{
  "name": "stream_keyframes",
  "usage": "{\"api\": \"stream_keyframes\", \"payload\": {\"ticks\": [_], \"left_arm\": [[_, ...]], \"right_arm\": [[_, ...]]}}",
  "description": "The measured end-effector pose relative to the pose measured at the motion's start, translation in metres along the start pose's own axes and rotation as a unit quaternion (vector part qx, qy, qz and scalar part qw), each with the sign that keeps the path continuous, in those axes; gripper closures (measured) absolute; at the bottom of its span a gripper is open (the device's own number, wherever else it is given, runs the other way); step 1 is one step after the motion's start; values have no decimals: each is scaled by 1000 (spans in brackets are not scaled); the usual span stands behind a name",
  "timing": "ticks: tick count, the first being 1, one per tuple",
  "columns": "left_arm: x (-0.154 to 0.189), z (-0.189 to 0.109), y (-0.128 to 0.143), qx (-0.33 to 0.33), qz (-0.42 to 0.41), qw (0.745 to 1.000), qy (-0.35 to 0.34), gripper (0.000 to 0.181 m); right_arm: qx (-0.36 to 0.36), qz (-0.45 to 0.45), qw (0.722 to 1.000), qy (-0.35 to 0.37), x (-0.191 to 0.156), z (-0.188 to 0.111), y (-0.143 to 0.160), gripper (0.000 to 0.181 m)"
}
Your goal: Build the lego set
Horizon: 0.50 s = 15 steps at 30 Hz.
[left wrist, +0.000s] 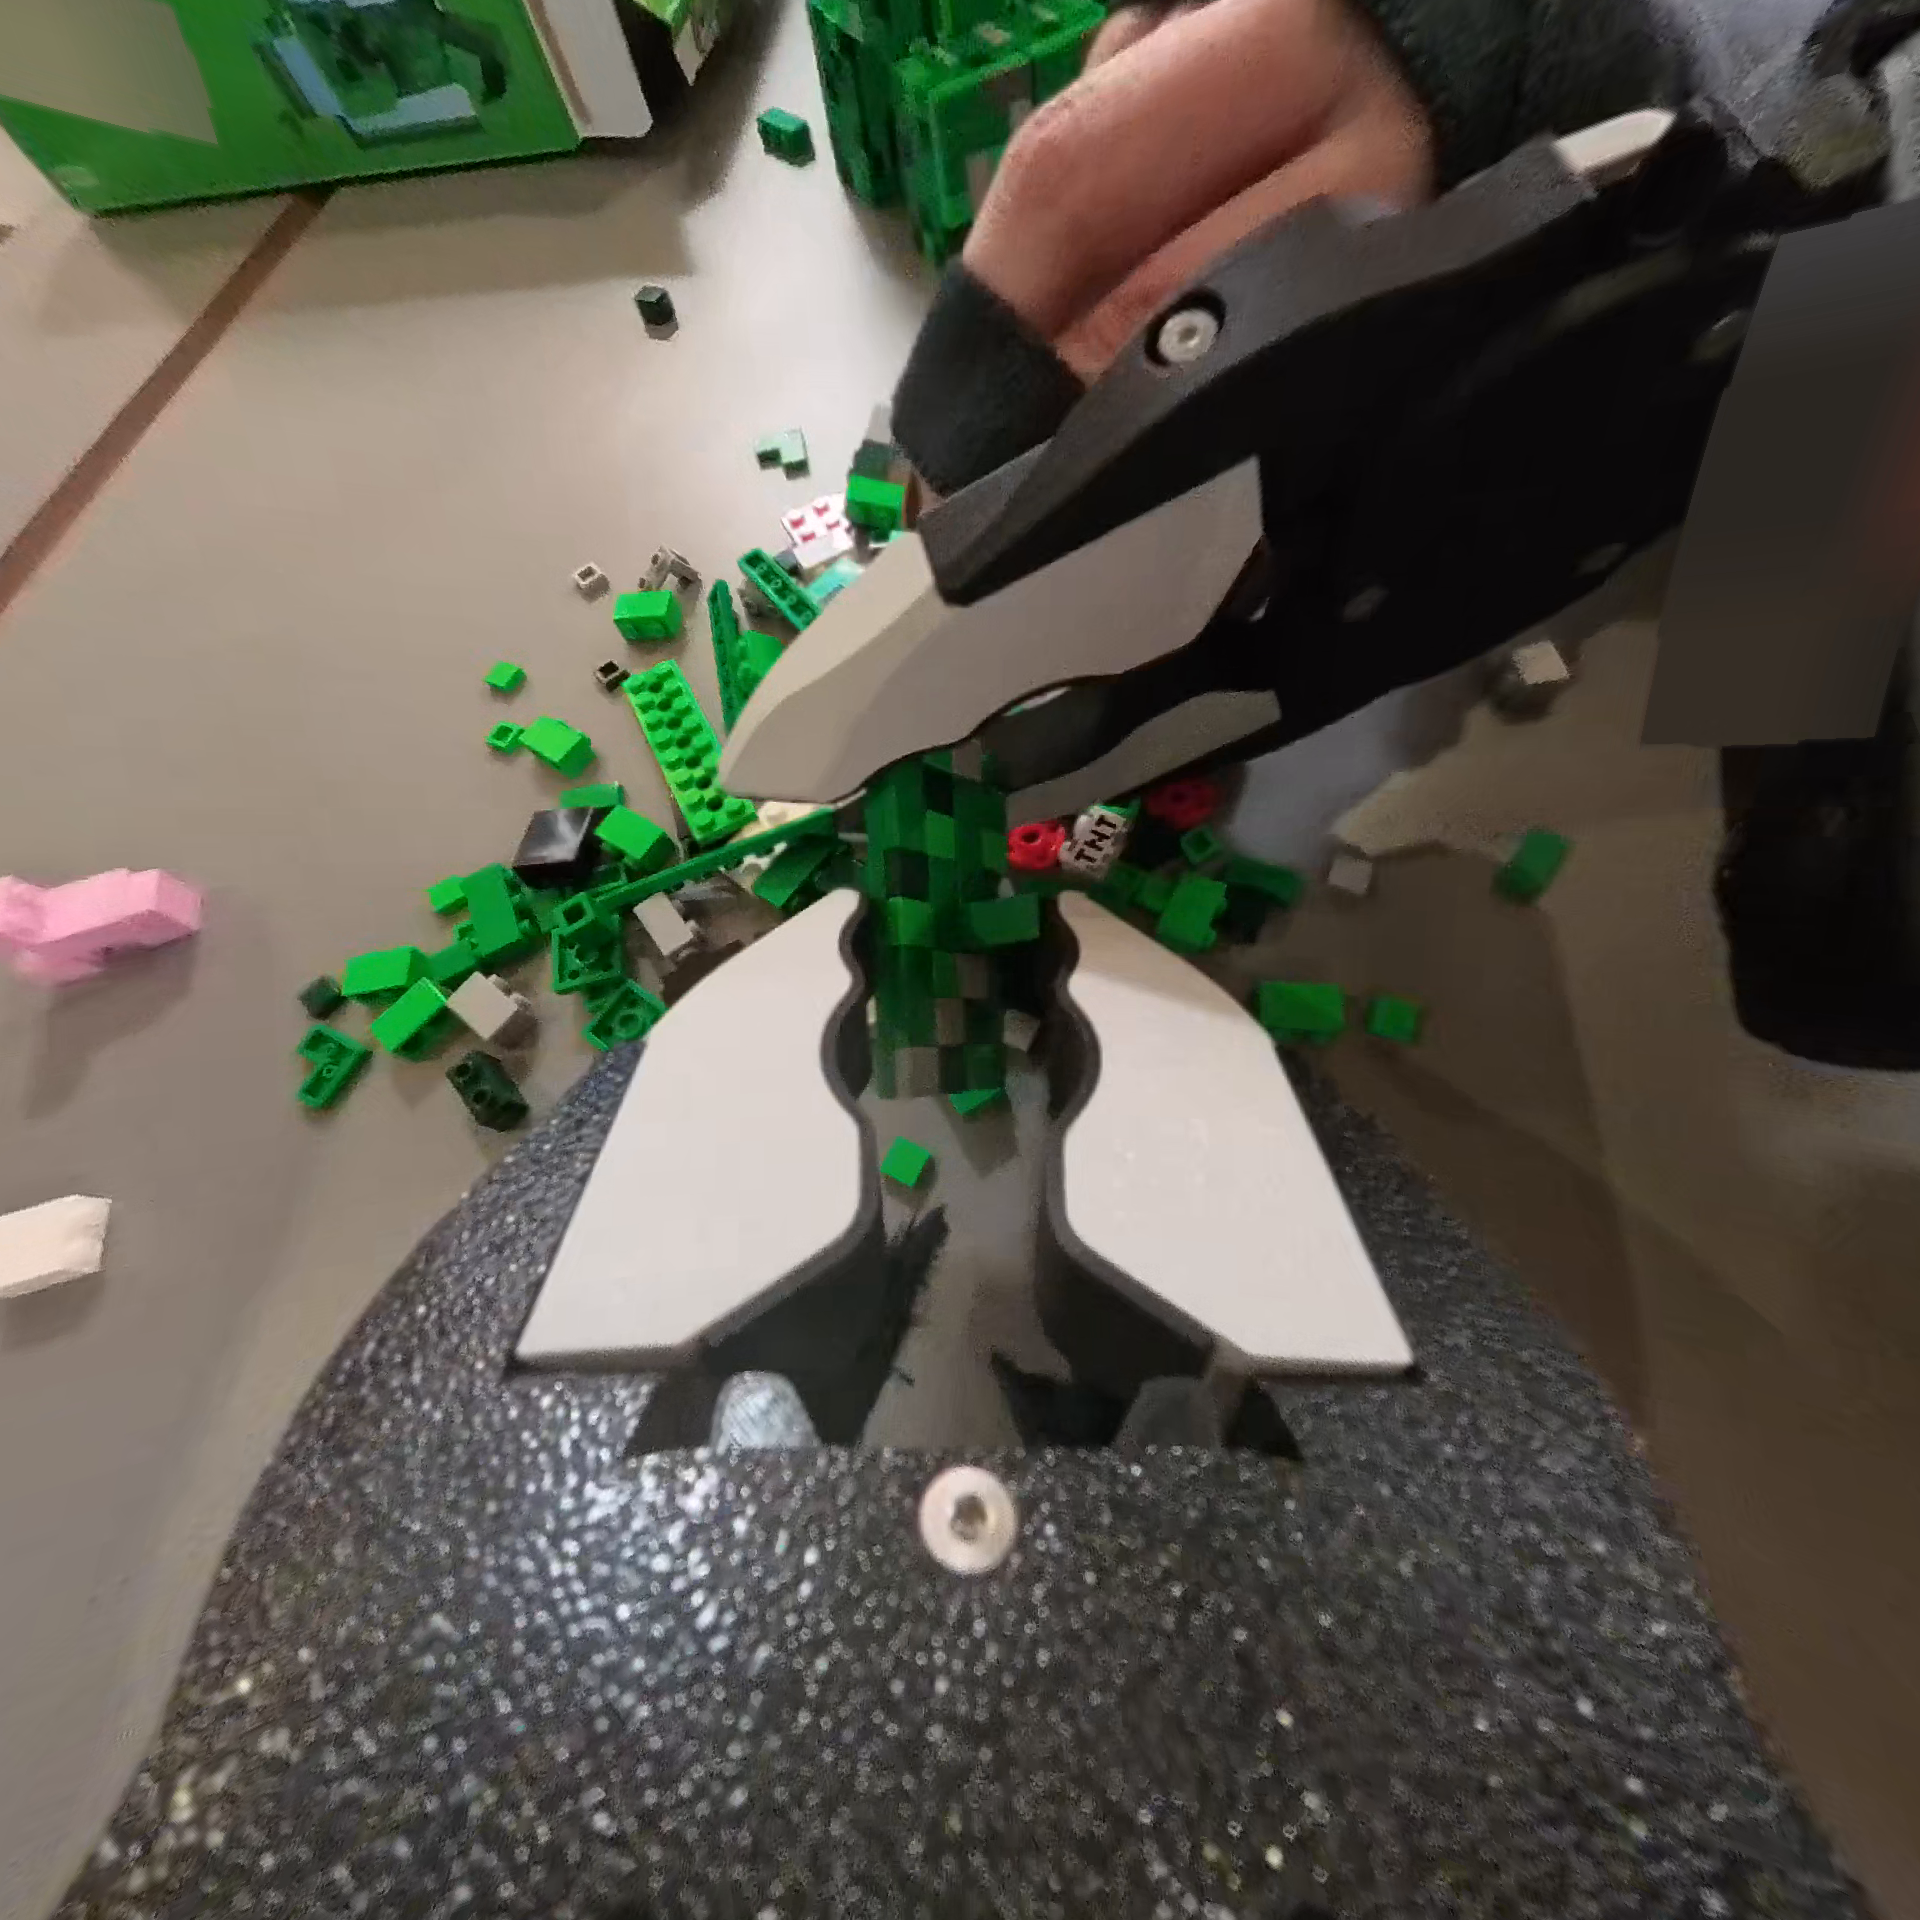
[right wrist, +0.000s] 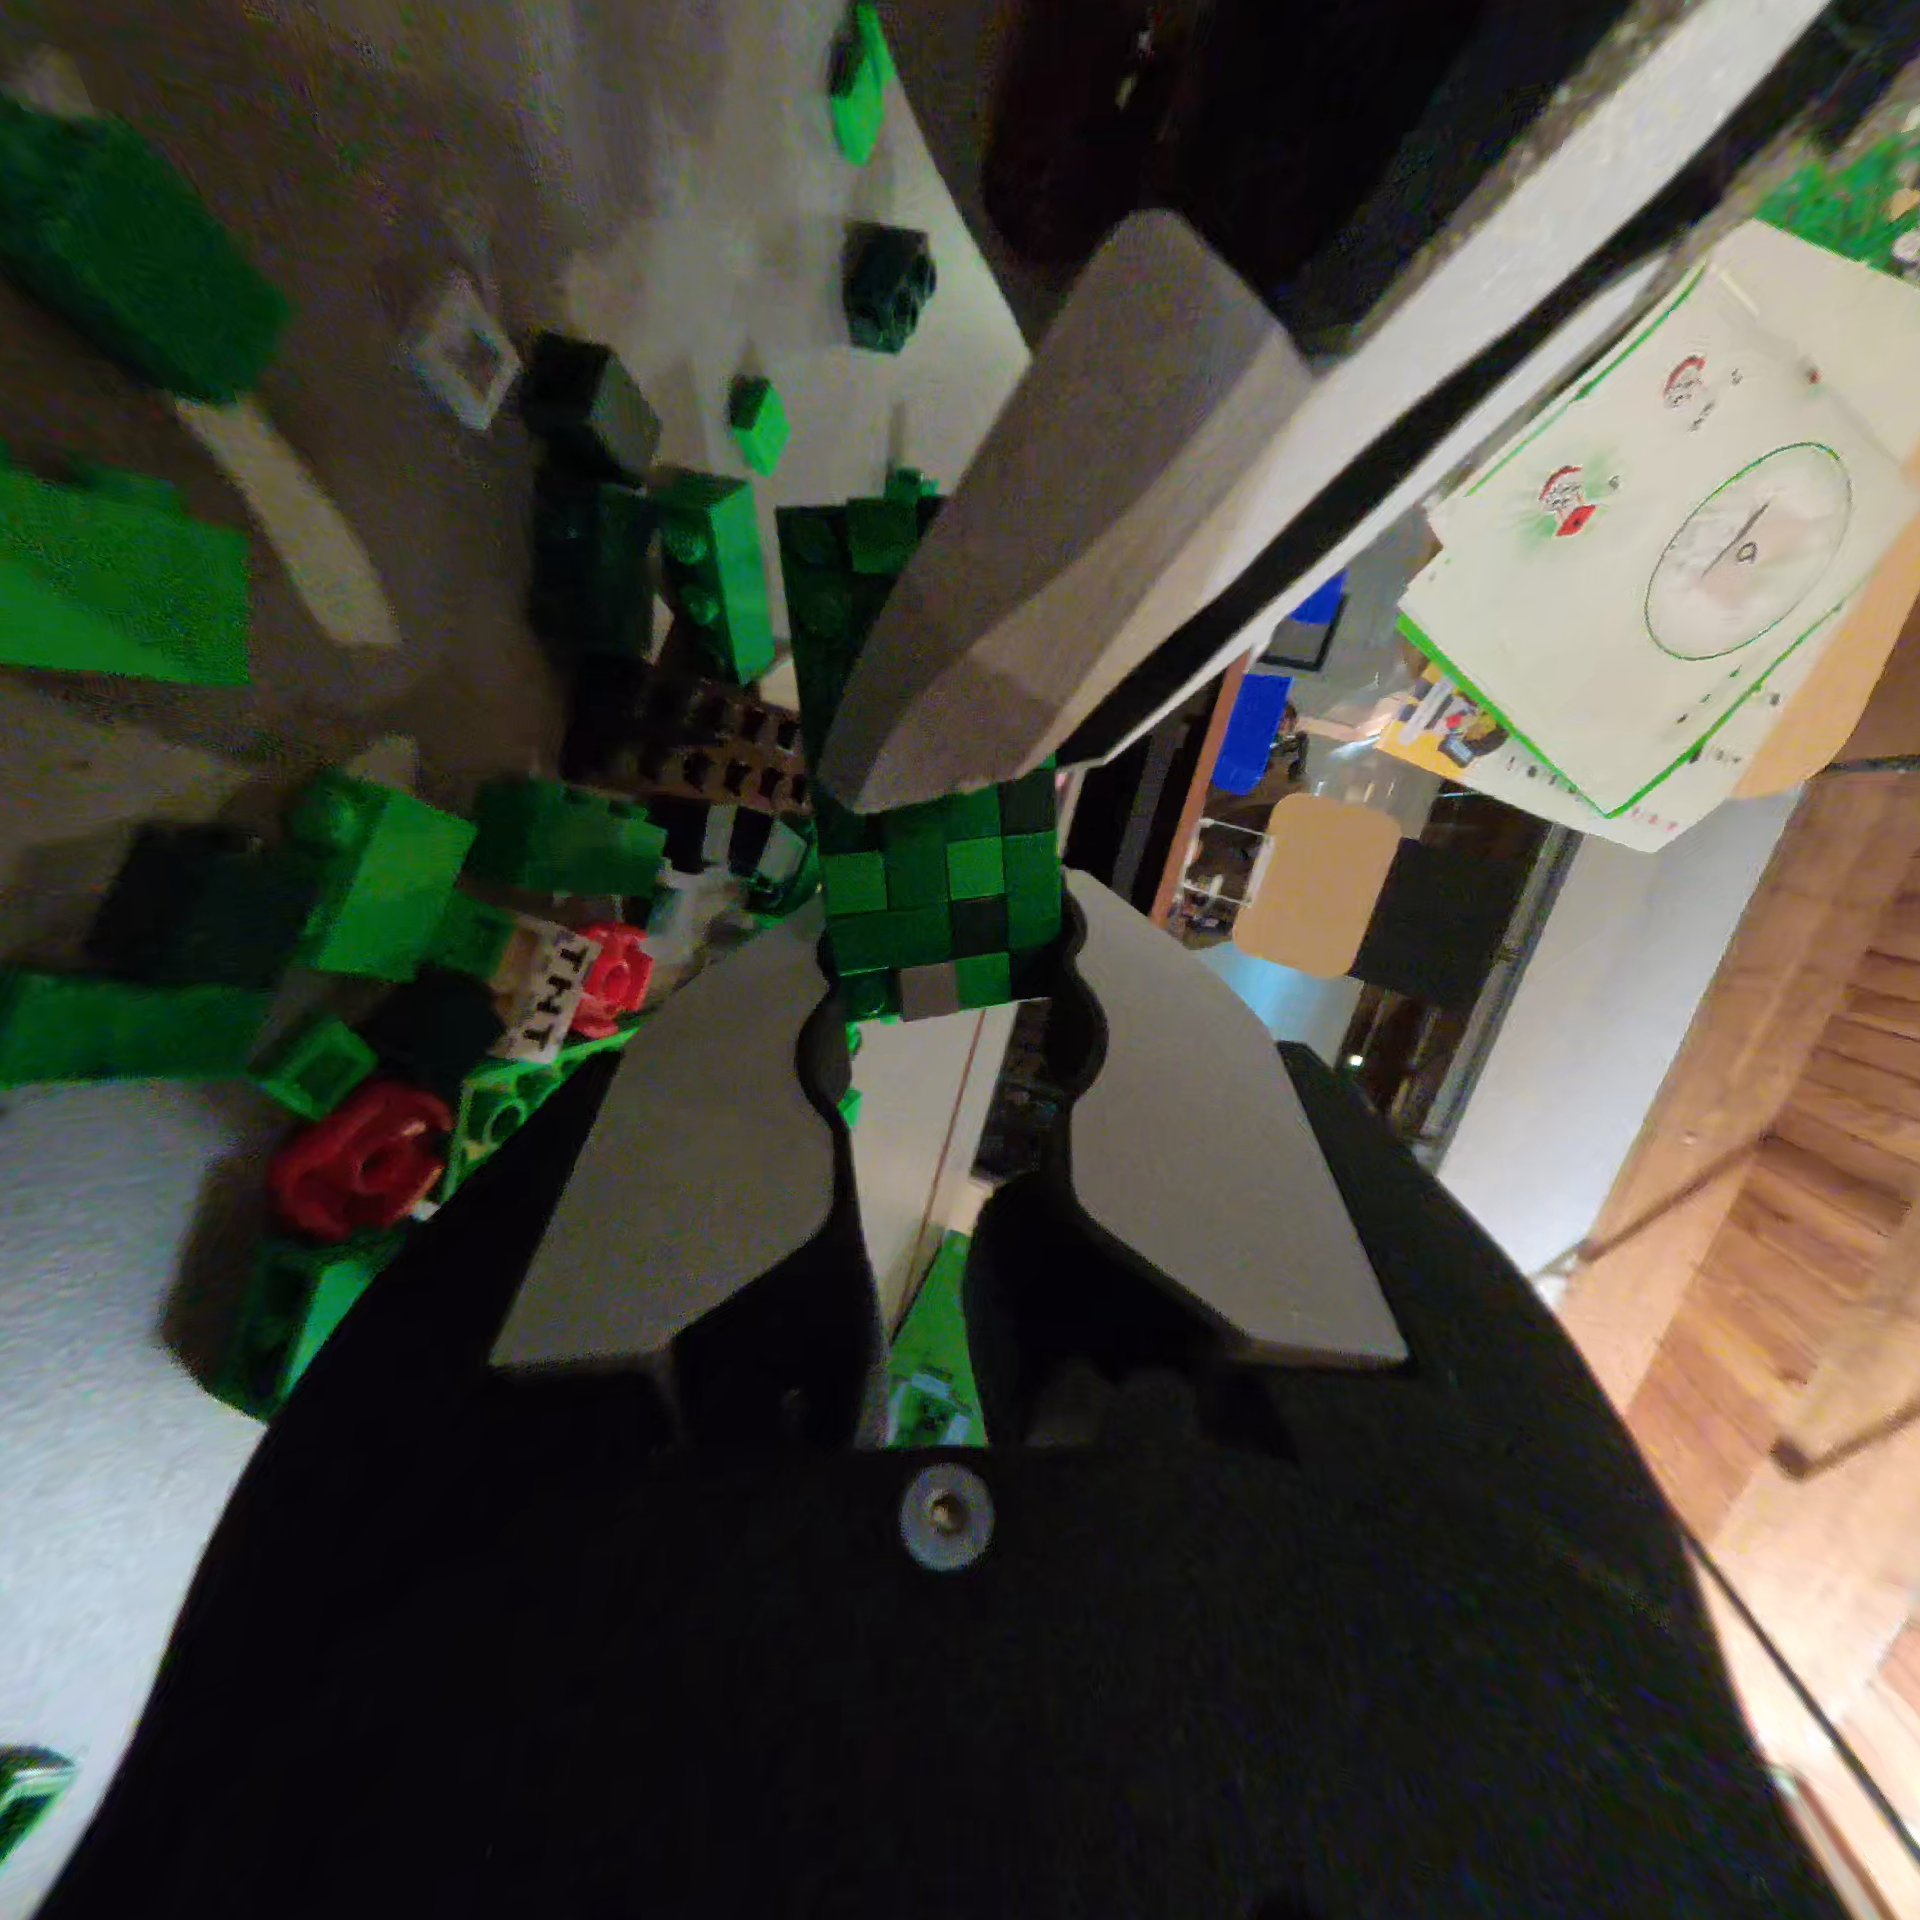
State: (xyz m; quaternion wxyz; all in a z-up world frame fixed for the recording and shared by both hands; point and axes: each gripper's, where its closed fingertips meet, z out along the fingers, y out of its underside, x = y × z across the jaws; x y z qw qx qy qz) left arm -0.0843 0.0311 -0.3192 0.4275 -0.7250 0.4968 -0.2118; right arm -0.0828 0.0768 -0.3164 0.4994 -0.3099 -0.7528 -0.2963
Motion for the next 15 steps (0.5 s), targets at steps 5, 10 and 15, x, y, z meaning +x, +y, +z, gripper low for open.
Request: {"api": "stream_keyframes", "payload": {"ticks": [5, 10, 15], "left_arm": [[-4, 2, 3, -17, 45, 998, -38, 148], [-12, -4, 9, -25, 36, 998, -48, 141], [-24, -7, 19, -58, 76, 991, -94, 133]], "right_arm": [[4, 20, 1000, -20, -3, 0, 0, 146], [-12, 16, 999, -26, -5, 3, 11, 146], [3, 74, 996, -52, -6, 2, 13, 146]]}}
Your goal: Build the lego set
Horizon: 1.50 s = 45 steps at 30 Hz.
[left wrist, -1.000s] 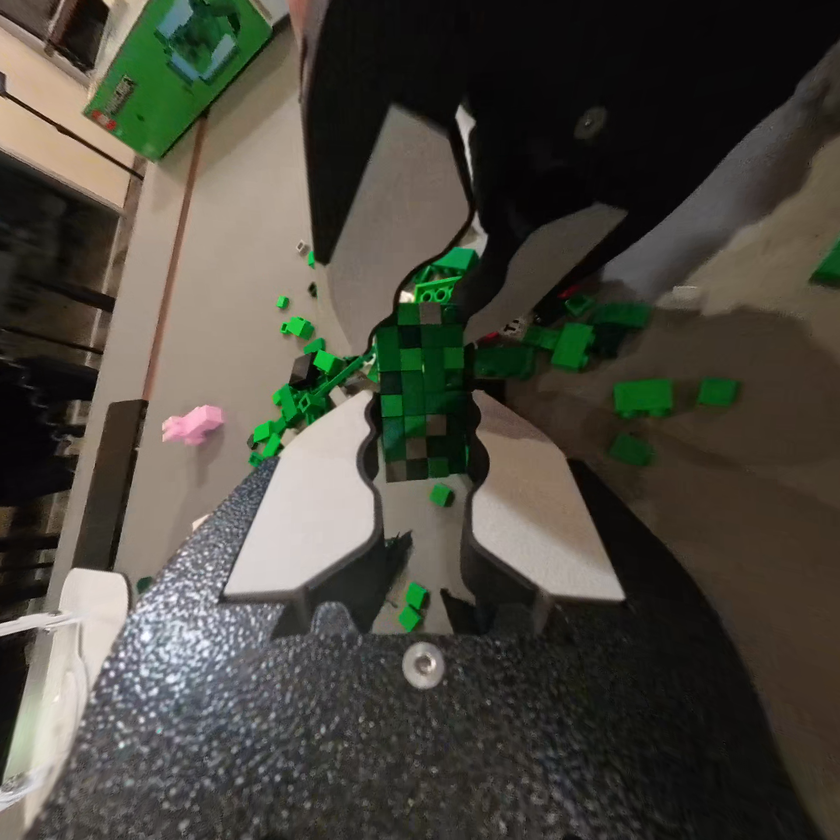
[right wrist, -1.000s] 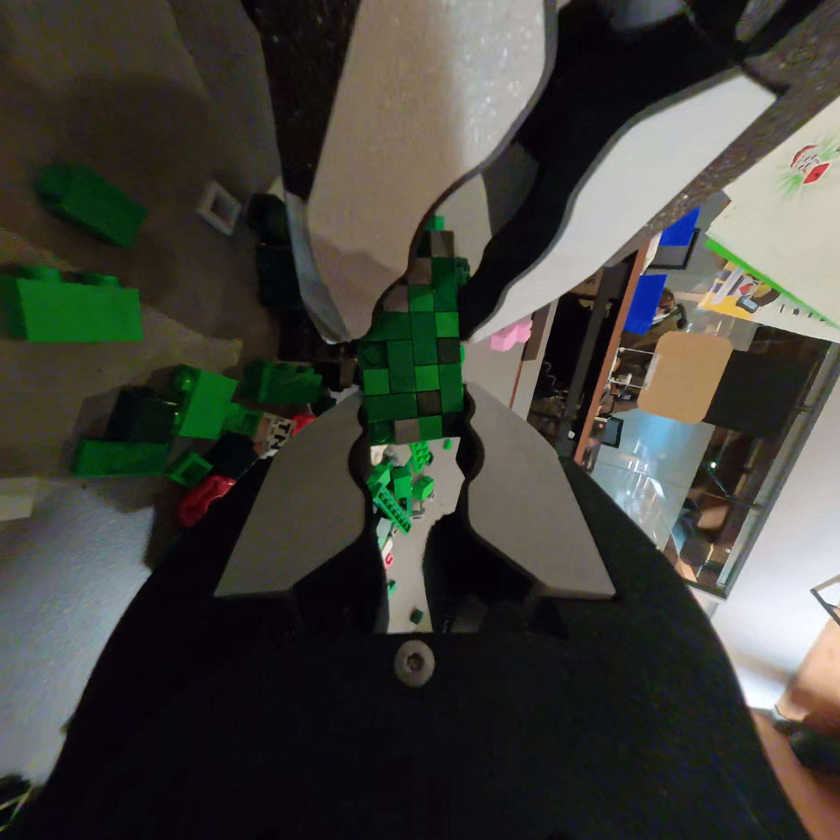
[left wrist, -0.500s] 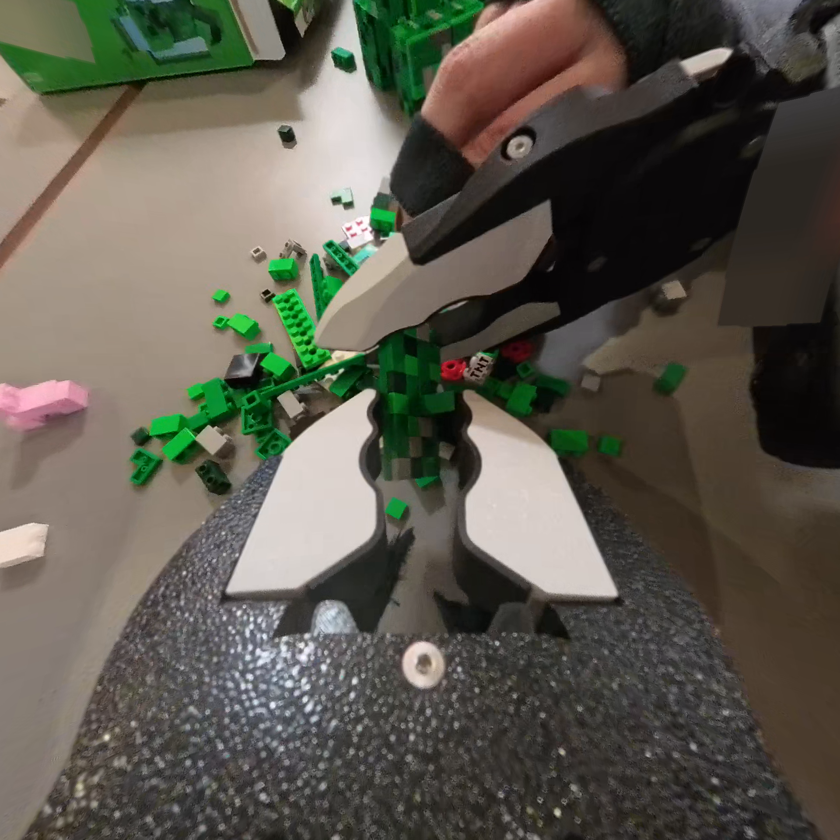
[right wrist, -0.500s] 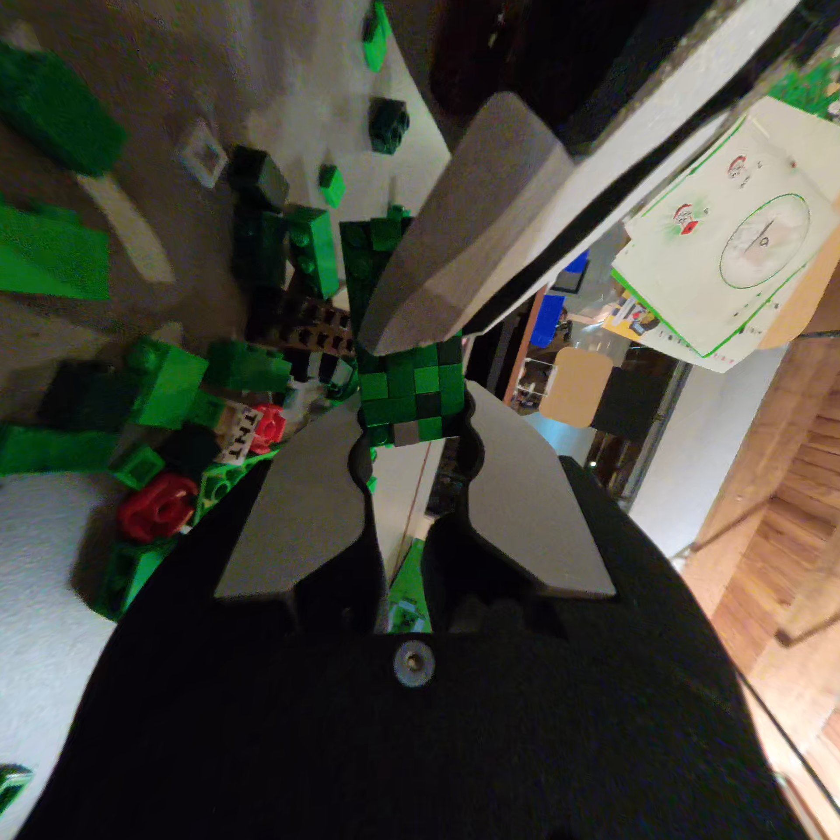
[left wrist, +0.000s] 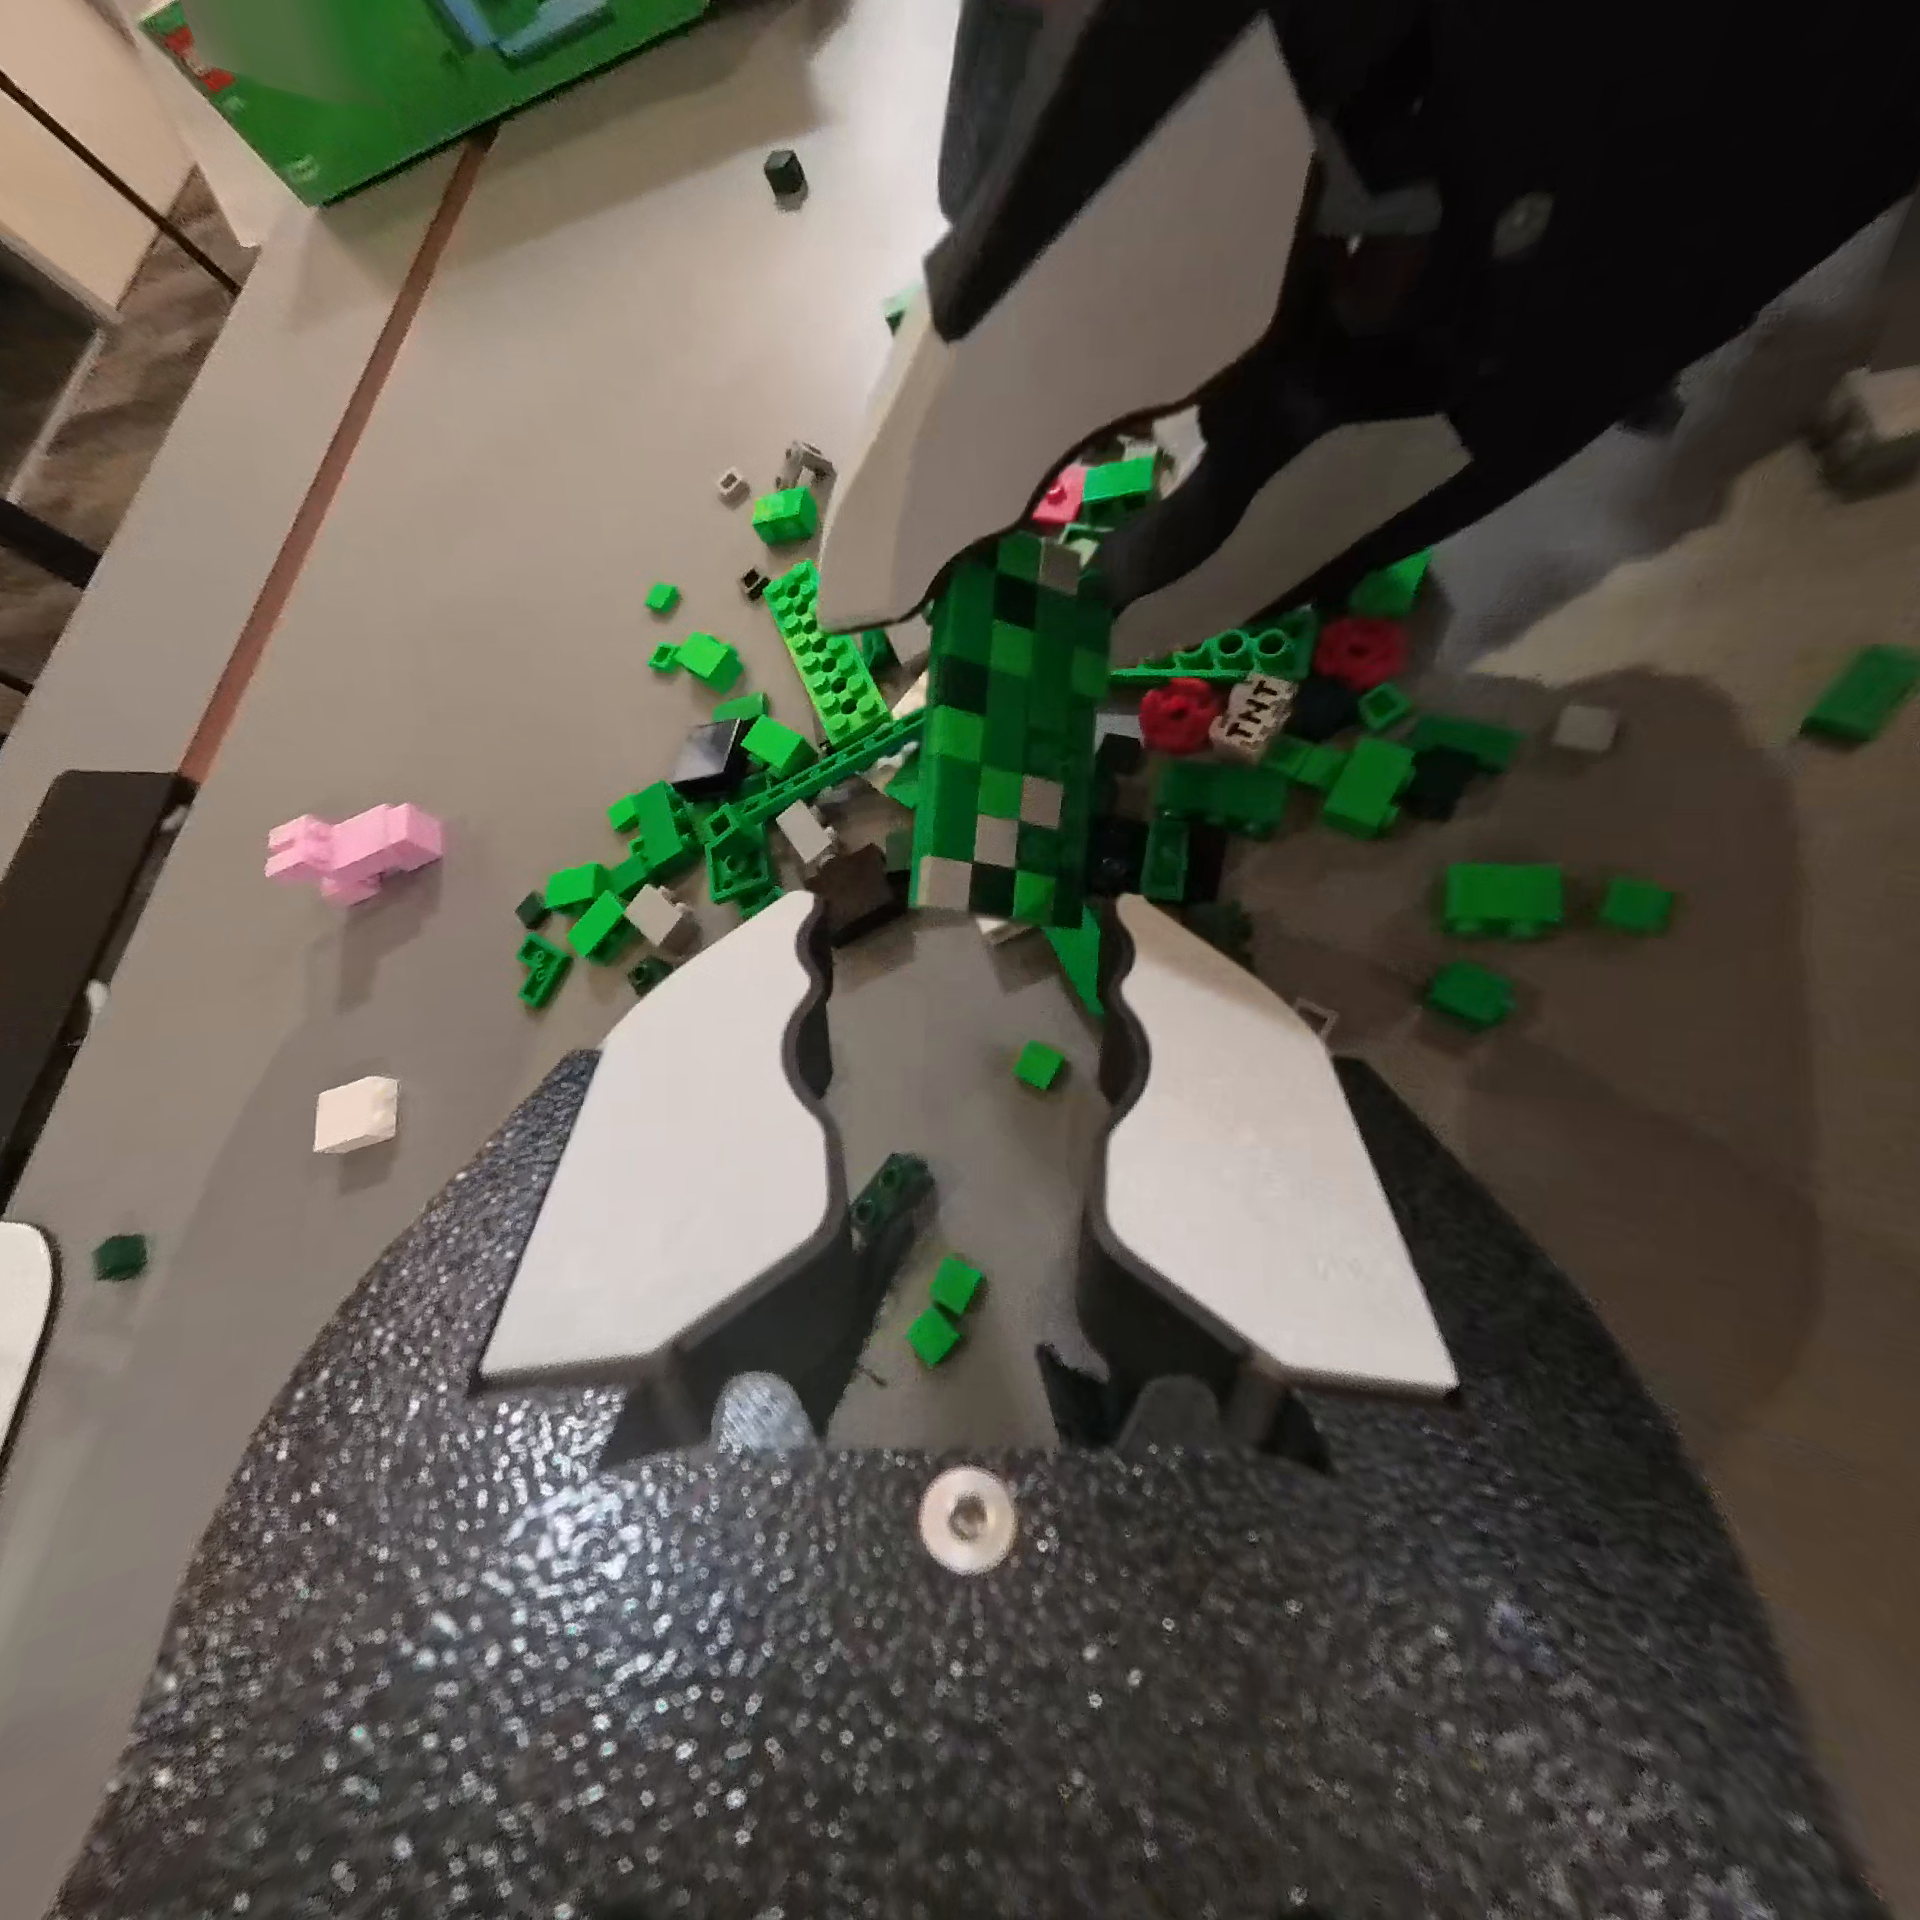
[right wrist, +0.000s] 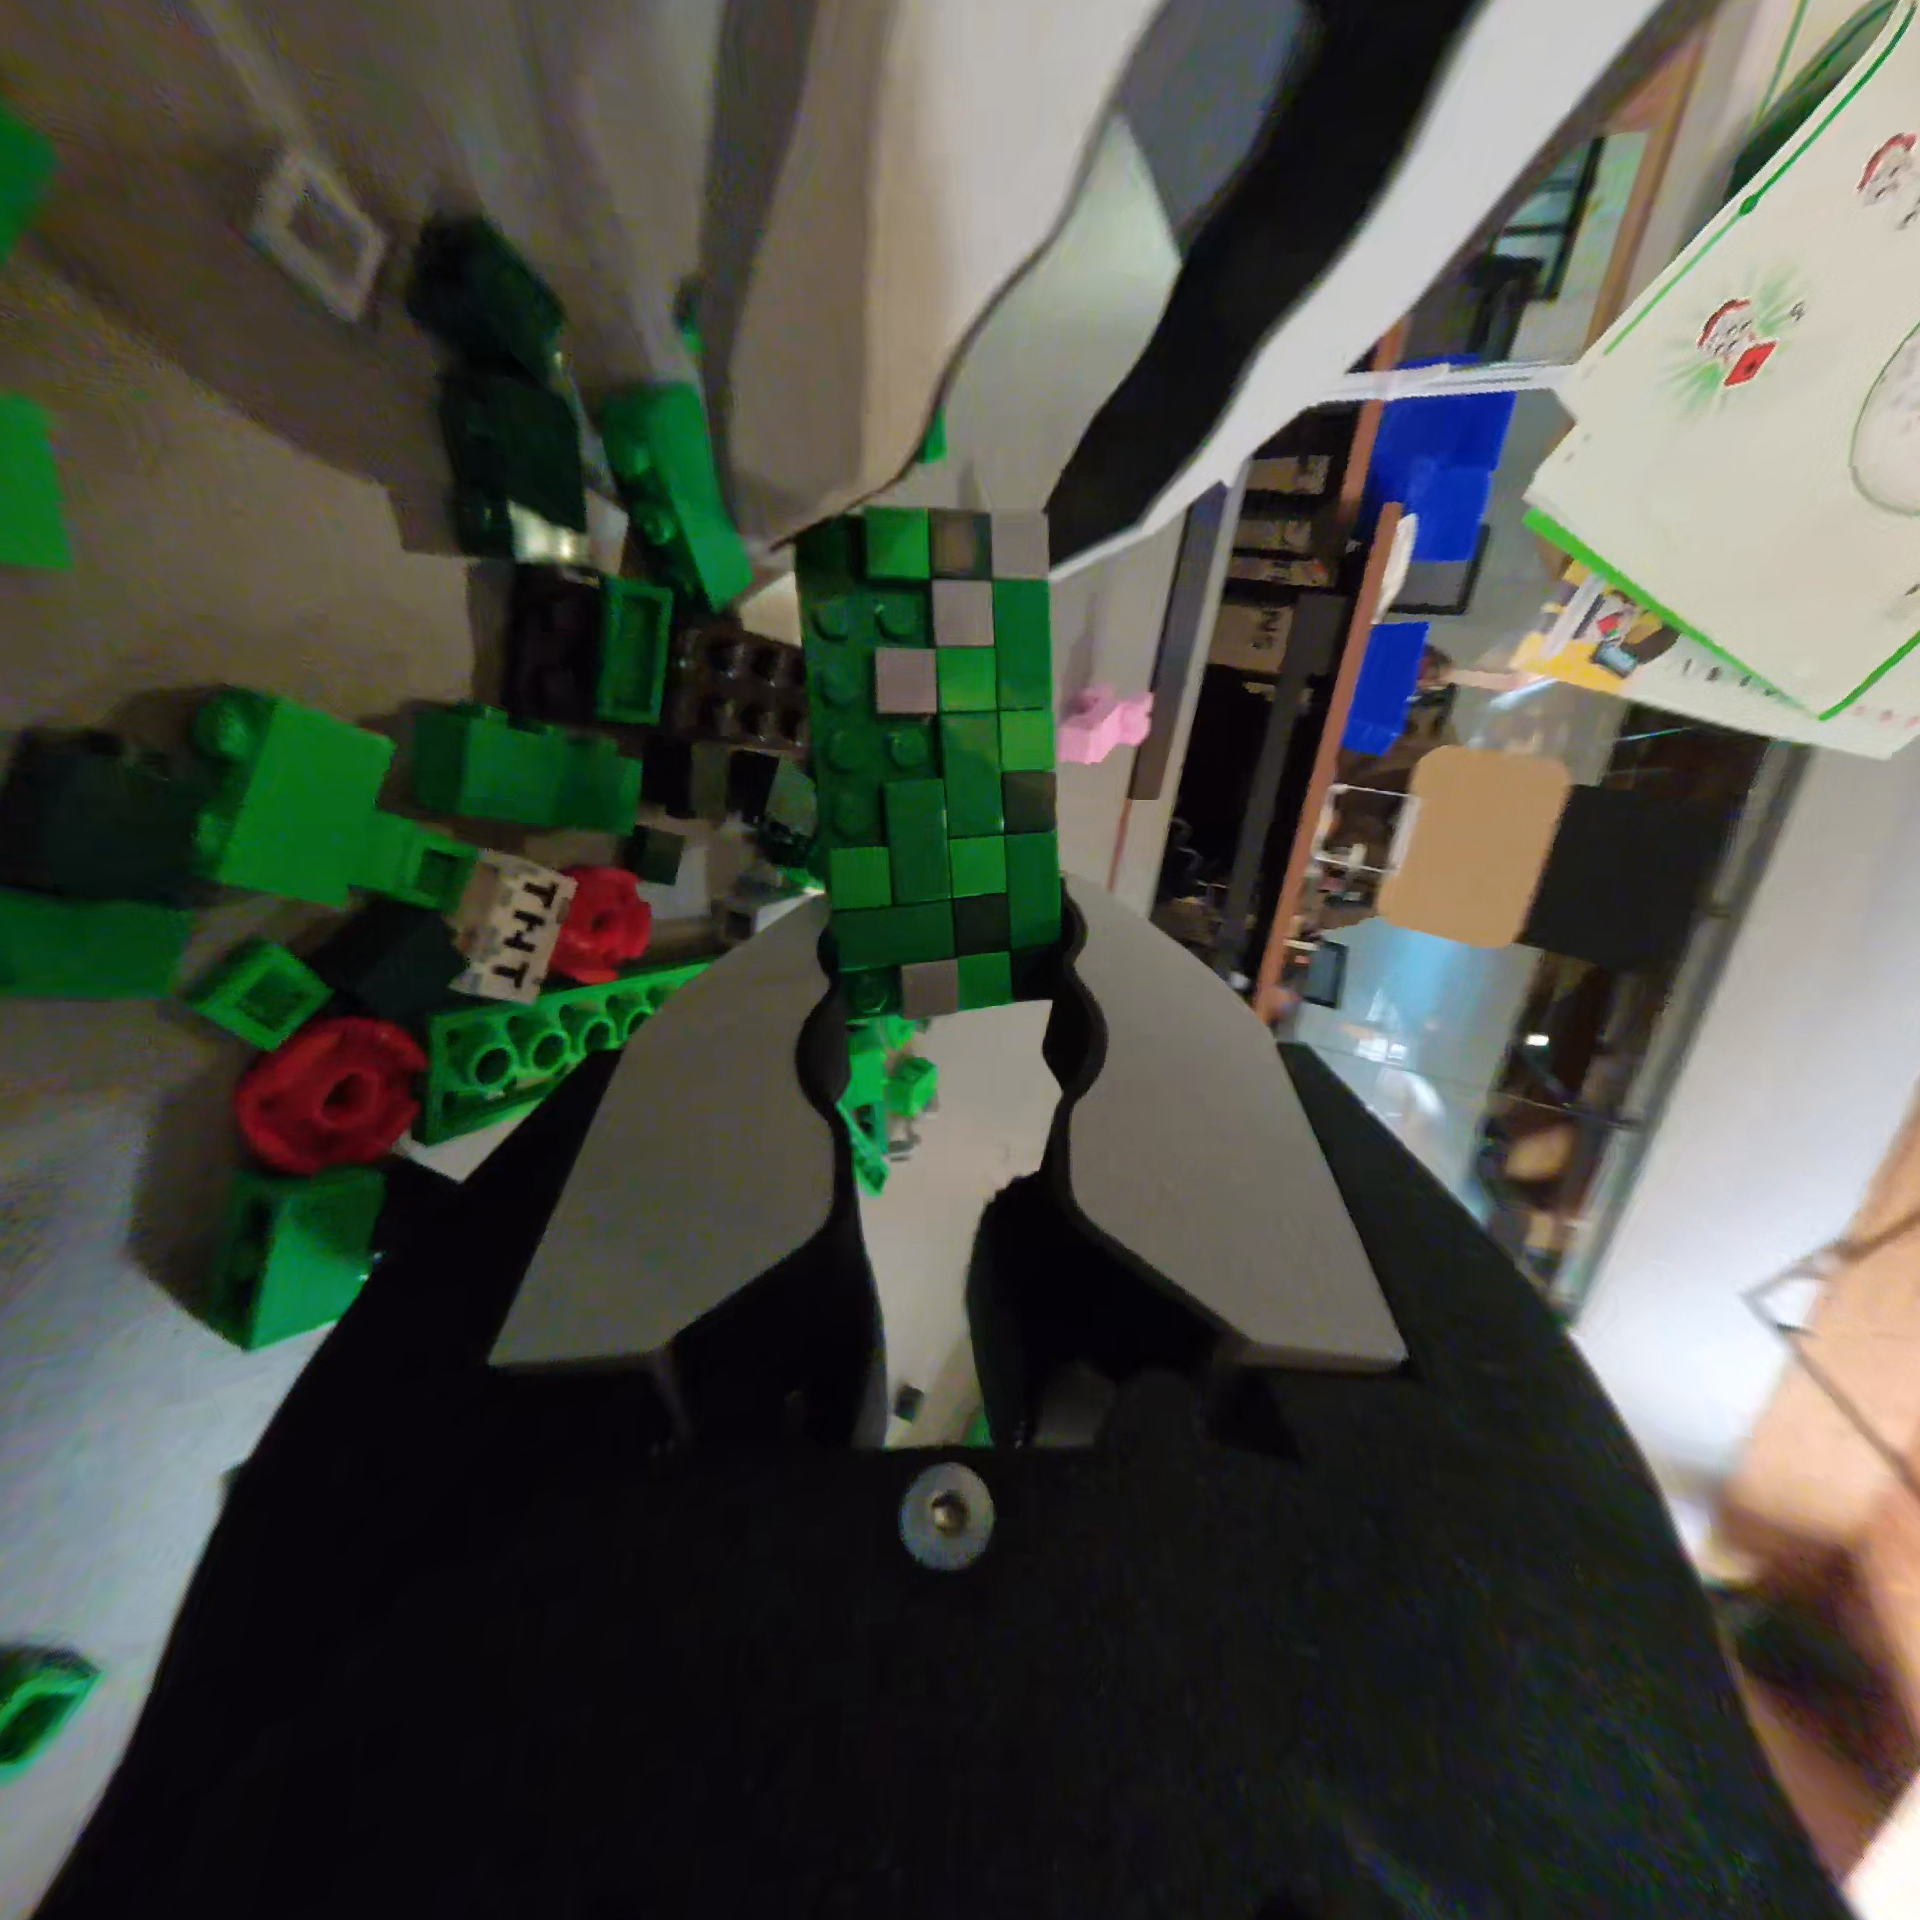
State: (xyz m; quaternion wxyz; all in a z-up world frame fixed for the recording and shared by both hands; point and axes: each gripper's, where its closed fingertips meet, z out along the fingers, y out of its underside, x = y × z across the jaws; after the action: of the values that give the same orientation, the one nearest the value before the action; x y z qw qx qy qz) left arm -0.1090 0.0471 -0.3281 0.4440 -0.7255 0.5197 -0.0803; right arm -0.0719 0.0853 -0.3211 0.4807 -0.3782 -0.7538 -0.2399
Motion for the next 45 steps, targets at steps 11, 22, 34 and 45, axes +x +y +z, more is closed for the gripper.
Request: {"api": "stream_keyframes", "payload": {"ticks": [11, 22, 34, 45], "left_arm": [[2, -10, -36, 172, -210, 956, 110, 160], [9, -9, -51, 210, -333, 900, 186, 175], [-17, 0, -47, 222, -442, 858, 140, 174], [-46, 11, -36, 237, -547, 793, 125, 171]], "right_arm": [[70, 137, 988, 18, 17, -5, -4, 146], [118, 147, 982, 0, 16, -13, -21, 143], [-37, 90, 991, 91, 34, 12, 0, 146], [-78, 42, 983, 158, 49, 44, 9, 146]]}}
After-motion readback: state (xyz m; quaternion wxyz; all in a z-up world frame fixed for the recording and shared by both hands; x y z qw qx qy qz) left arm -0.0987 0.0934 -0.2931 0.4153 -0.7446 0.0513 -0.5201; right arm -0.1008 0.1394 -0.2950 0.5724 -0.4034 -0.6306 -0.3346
